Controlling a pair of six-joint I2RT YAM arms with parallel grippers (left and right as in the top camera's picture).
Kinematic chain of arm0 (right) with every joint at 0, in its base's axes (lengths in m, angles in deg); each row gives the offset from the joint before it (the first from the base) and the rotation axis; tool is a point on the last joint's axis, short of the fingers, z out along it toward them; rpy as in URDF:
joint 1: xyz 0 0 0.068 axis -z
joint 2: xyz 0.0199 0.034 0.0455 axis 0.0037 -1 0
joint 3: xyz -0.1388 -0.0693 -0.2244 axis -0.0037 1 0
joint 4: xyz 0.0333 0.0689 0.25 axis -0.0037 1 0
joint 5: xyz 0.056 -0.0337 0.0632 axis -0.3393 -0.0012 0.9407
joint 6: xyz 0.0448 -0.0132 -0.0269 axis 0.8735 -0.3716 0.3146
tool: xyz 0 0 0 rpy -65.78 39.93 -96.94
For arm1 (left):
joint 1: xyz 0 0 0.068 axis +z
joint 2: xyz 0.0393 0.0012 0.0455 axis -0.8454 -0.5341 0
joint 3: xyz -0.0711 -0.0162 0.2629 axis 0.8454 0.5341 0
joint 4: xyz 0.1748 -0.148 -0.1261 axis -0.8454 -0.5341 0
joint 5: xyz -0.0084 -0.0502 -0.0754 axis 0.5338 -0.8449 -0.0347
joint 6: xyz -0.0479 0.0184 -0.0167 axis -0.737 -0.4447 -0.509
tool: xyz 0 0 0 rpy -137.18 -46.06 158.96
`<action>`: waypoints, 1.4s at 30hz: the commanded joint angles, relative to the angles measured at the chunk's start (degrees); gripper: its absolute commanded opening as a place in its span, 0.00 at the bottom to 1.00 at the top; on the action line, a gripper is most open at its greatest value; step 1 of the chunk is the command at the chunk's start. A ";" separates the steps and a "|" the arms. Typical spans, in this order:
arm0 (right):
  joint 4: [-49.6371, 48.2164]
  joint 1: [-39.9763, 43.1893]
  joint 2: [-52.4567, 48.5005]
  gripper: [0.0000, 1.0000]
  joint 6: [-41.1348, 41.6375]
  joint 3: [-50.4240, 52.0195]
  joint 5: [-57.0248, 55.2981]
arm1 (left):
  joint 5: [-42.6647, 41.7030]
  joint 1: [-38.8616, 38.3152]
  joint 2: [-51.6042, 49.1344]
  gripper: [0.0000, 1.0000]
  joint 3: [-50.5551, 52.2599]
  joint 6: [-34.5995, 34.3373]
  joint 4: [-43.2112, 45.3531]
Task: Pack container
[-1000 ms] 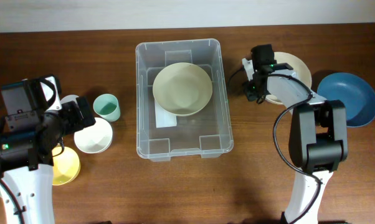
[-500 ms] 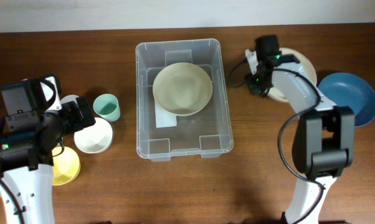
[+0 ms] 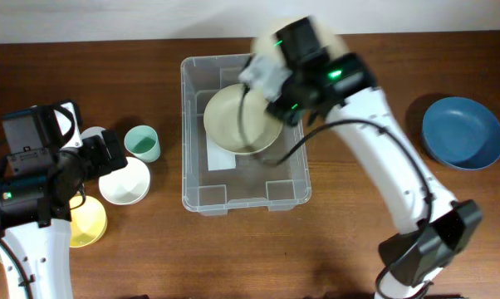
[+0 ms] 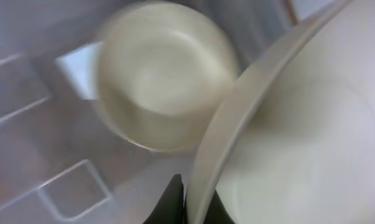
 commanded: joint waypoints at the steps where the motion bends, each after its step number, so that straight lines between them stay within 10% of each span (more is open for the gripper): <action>1: -0.04 -3.15 -2.32 0.04 -11.15 -0.57 2.69 | -0.63 0.17 -0.04 1.00 -1.07 0.48 -0.26; 18: -2.25 -4.98 -17.77 0.05 -12.37 -0.57 9.01 | -0.66 0.17 -0.04 1.00 -1.07 0.48 -0.52; 27: -2.27 -4.92 -10.93 0.39 -10.45 -1.31 4.68 | -0.66 0.17 -0.04 1.00 -1.07 0.48 -0.50; 35: -4.31 3.54 1.97 0.50 19.50 -6.99 -12.94 | -0.63 0.17 -0.04 1.00 -1.07 0.48 -0.50; 42: 1.07 33.29 0.92 0.72 41.03 -4.87 -12.61 | -0.66 0.17 -0.04 1.00 -1.07 0.48 -0.46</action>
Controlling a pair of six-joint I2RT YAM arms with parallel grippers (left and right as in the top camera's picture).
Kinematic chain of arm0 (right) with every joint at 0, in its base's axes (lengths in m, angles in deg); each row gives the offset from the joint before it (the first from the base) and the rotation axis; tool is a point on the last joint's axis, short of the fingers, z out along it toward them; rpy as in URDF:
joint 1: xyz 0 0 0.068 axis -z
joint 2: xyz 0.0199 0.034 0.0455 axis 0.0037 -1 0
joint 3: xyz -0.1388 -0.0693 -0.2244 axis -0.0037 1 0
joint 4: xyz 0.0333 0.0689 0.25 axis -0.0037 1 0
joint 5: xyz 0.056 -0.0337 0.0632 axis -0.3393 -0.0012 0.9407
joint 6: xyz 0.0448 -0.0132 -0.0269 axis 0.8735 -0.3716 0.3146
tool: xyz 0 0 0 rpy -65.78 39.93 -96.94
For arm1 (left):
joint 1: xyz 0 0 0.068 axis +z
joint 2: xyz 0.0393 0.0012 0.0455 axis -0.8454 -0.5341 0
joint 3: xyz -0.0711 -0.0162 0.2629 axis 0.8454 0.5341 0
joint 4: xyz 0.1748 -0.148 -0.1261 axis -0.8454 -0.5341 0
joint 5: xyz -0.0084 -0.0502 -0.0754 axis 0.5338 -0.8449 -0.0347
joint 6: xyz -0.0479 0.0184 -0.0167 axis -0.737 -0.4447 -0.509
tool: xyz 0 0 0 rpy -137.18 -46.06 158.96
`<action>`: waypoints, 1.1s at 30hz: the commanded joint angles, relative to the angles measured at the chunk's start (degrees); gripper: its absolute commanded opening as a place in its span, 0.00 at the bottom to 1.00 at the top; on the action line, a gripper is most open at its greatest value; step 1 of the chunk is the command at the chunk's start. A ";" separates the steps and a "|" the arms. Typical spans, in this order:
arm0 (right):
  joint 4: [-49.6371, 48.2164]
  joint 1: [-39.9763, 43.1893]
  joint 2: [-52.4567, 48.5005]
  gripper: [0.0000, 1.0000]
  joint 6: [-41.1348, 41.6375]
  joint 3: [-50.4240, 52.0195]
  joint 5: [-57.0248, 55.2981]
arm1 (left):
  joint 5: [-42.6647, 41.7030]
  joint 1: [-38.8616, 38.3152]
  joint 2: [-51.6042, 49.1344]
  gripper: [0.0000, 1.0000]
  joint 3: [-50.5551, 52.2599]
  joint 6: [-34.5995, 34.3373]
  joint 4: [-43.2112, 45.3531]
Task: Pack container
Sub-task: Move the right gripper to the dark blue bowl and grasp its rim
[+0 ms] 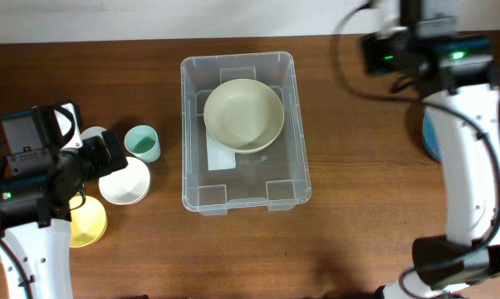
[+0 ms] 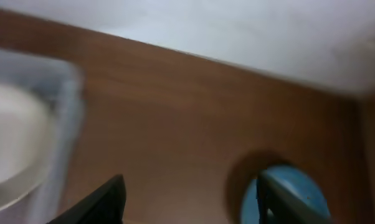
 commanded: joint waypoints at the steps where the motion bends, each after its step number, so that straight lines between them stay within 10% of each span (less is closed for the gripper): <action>1: 1.25 10.23 -6.12 0.73 8.24 3.41 -0.28 | -0.66 0.17 -0.04 0.99 -1.07 0.48 -0.09; 24: -2.51 21.59 -32.63 0.77 12.35 7.30 -3.39 | -0.66 0.17 -0.04 1.00 -1.07 0.48 -0.09; 33: -2.27 23.04 -35.32 0.54 12.52 7.30 -3.37 | -0.66 0.17 -0.04 1.00 -1.07 0.48 -0.09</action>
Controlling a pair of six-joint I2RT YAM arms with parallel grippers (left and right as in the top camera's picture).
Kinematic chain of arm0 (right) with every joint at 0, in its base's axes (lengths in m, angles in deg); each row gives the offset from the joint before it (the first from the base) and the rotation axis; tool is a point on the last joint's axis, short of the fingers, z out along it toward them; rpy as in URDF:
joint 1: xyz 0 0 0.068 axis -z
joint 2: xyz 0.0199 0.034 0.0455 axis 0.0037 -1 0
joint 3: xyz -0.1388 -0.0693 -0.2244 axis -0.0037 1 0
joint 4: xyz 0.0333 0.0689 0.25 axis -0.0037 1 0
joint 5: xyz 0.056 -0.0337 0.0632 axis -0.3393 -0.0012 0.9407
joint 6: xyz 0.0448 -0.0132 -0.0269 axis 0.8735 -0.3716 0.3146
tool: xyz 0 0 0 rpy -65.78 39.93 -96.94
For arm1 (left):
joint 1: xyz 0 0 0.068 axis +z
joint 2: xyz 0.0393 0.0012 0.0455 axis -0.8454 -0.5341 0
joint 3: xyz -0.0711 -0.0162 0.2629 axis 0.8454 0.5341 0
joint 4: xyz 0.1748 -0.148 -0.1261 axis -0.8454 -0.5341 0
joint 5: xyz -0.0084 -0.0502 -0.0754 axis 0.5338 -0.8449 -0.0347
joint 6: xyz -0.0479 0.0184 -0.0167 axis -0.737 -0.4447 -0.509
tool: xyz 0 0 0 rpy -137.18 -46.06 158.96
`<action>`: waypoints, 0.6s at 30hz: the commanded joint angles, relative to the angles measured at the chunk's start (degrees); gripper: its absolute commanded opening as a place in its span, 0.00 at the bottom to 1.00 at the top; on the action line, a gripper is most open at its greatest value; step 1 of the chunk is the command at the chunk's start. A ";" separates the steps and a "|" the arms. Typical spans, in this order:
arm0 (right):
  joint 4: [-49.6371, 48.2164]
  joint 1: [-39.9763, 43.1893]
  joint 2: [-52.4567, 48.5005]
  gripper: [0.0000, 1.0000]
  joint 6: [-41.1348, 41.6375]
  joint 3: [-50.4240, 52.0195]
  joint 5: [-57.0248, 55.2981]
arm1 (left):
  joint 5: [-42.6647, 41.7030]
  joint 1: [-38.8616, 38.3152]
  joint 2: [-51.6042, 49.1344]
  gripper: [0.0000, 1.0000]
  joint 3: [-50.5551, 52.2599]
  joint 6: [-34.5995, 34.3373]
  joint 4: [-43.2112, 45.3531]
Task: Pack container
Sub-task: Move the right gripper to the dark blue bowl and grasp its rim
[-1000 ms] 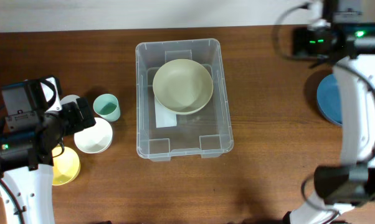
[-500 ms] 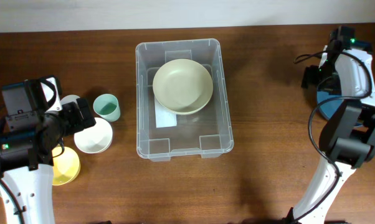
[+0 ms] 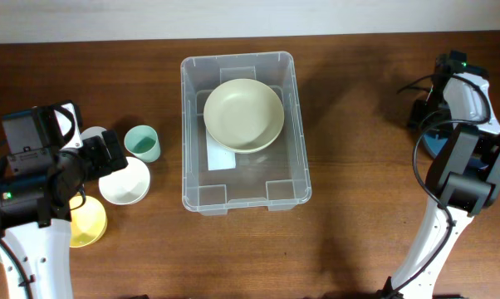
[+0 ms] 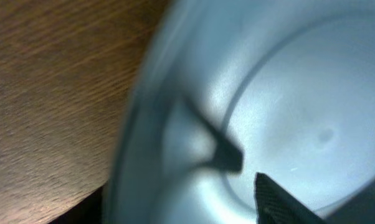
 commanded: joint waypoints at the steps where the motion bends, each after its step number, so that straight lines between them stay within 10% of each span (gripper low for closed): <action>1: -0.09 0.42 -0.76 0.48 0.74 0.26 -1.18 | -0.66 0.17 -0.04 1.00 -1.07 0.48 0.00; 12: -0.07 0.31 -0.76 0.04 0.74 0.26 -1.09 | -0.66 0.17 -0.04 1.00 -1.07 0.48 0.00; 18: 1.07 -0.04 0.59 0.04 0.74 -0.07 2.82 | -0.66 0.17 -0.04 1.00 -1.07 0.48 0.00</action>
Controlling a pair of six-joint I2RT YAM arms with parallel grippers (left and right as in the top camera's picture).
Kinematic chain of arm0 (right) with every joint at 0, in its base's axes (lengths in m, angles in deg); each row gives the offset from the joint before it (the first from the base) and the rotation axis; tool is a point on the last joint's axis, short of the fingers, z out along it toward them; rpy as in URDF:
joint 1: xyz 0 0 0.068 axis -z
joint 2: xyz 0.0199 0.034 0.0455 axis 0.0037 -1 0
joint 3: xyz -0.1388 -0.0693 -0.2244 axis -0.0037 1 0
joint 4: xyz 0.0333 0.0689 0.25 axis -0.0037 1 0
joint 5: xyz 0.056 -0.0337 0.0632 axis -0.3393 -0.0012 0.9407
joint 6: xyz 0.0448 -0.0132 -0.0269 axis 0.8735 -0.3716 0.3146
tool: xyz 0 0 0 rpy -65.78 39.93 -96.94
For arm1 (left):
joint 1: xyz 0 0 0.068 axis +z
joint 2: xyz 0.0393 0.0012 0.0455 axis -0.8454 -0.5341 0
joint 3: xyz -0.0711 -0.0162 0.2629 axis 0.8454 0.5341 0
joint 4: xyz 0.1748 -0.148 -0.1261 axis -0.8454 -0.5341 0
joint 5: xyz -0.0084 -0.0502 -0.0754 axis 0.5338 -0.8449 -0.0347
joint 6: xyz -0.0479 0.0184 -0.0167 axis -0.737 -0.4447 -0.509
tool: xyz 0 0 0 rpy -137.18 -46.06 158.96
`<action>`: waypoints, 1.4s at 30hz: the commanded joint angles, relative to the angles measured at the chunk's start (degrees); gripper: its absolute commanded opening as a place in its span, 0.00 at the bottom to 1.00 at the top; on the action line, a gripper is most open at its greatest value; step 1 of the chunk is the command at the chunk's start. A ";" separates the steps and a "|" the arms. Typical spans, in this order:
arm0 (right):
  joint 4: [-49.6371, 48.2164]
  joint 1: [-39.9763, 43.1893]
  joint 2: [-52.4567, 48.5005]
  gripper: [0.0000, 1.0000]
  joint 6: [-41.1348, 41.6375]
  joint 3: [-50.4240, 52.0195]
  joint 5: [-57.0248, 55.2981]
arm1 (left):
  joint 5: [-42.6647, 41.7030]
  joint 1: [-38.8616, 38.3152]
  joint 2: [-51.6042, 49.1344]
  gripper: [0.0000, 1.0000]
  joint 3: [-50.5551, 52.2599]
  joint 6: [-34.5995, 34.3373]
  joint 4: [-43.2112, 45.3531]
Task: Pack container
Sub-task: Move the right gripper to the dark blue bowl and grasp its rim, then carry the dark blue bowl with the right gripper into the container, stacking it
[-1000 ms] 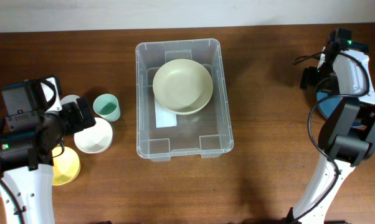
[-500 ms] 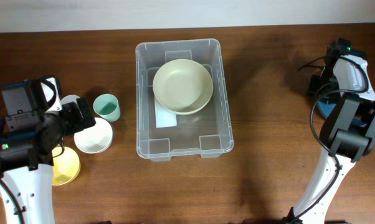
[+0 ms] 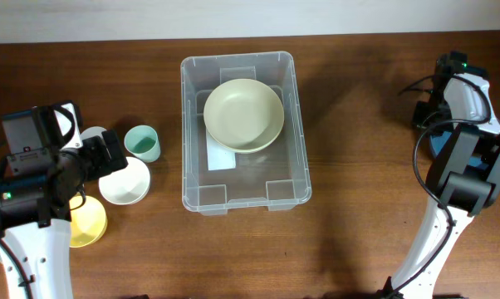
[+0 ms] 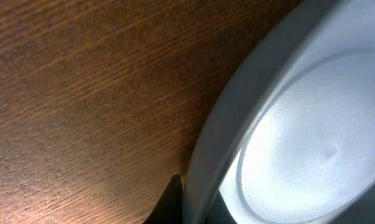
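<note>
The clear plastic container (image 3: 184, 124) stands mid-table with a cream bowl (image 3: 243, 115) inside it. At the far right my right gripper (image 3: 429, 124) is down at the blue bowl (image 3: 436, 142), which the arm mostly covers in the overhead view. In the right wrist view the gripper (image 4: 197, 200) is shut on the blue bowl (image 4: 299, 143), with the rim pinched between a dark finger (image 4: 170, 200) outside and one inside. My left gripper (image 3: 107, 152) hovers over a white bowl (image 3: 124, 183); whether it is open or shut does not show.
At the left, by my left arm, are a teal cup (image 3: 142, 143), a yellow bowl (image 3: 88, 223) and a white item (image 3: 92, 133) partly hidden by the arm. Bare wooden table (image 3: 358, 191) lies between the container and the right arm.
My right gripper's fingers stood apart over the blue bowl's rim; now they are shut on the rim. The left arm and the container have not moved.
My right gripper first held a cream bowl by the rim over the container, where a like bowl lay. Then it was open and empty over the back right of the table. Later it sat open at the blue bowl, and now grips its rim.
</note>
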 commanded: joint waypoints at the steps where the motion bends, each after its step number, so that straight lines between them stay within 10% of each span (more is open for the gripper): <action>1: 1.22 -0.55 1.92 0.04 0.90 -0.52 5.64 | -0.63 0.17 -0.04 1.00 -1.07 0.48 0.02; 18: 8.70 -29.40 26.97 0.04 -22.84 -13.68 21.77 | -0.63 0.17 -0.04 1.00 -1.07 0.48 -0.04; 29: 12.00 -54.27 23.37 0.04 -38.29 -13.22 21.57 | -0.63 0.17 -0.04 1.00 -1.07 0.48 -0.42; 42: 12.98 -56.41 12.46 0.04 -47.60 -12.96 24.52 | -0.63 0.17 -0.04 1.00 -1.07 0.48 -0.42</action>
